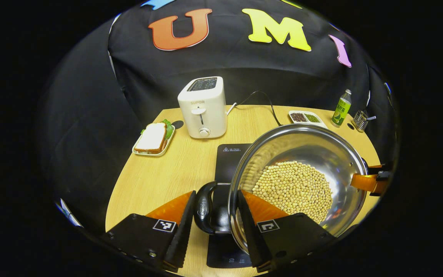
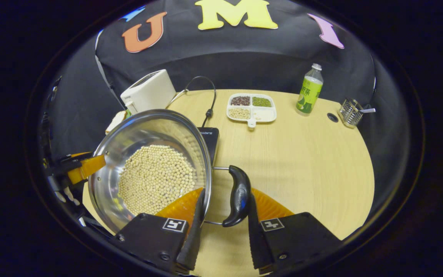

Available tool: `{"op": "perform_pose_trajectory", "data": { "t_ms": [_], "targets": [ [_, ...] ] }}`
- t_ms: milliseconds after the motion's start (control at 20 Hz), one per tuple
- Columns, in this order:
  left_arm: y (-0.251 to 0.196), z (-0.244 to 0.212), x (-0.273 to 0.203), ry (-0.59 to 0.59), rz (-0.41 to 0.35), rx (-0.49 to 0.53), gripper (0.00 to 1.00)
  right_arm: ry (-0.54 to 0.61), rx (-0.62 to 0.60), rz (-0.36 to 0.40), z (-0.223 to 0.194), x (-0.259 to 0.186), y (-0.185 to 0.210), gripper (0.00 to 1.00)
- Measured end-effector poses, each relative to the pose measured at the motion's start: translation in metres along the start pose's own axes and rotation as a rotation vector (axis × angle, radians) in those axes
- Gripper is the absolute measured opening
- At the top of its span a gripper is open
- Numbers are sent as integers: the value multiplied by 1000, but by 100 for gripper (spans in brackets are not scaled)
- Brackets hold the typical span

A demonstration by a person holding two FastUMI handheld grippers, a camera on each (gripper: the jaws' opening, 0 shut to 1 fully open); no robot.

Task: First push the handle of the pot to place it horizontally, then grasp the pot with both hands and set it on the induction cooktop.

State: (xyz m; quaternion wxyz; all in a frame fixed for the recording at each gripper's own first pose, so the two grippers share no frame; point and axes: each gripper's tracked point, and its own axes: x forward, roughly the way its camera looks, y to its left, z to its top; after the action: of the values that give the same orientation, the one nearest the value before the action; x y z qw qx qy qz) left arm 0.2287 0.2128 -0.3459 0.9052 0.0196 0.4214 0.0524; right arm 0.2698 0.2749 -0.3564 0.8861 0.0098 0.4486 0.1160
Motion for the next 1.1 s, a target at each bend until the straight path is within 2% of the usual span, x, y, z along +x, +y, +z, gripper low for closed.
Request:
{"op": "perform_pose_trajectory", "data": {
  "t_ms": [300,700,1100],
  "targets": [
    [10,-1,10,15,-5,13,61,12,18,-1,2,7,10,54],
    [9,-1,12,-21,-9,4,62,-11,36,6,3,9,9,54],
    [8,-2,12,-64,9,26,62,-59,49,-9,4,11,7,59]
  ]
}}
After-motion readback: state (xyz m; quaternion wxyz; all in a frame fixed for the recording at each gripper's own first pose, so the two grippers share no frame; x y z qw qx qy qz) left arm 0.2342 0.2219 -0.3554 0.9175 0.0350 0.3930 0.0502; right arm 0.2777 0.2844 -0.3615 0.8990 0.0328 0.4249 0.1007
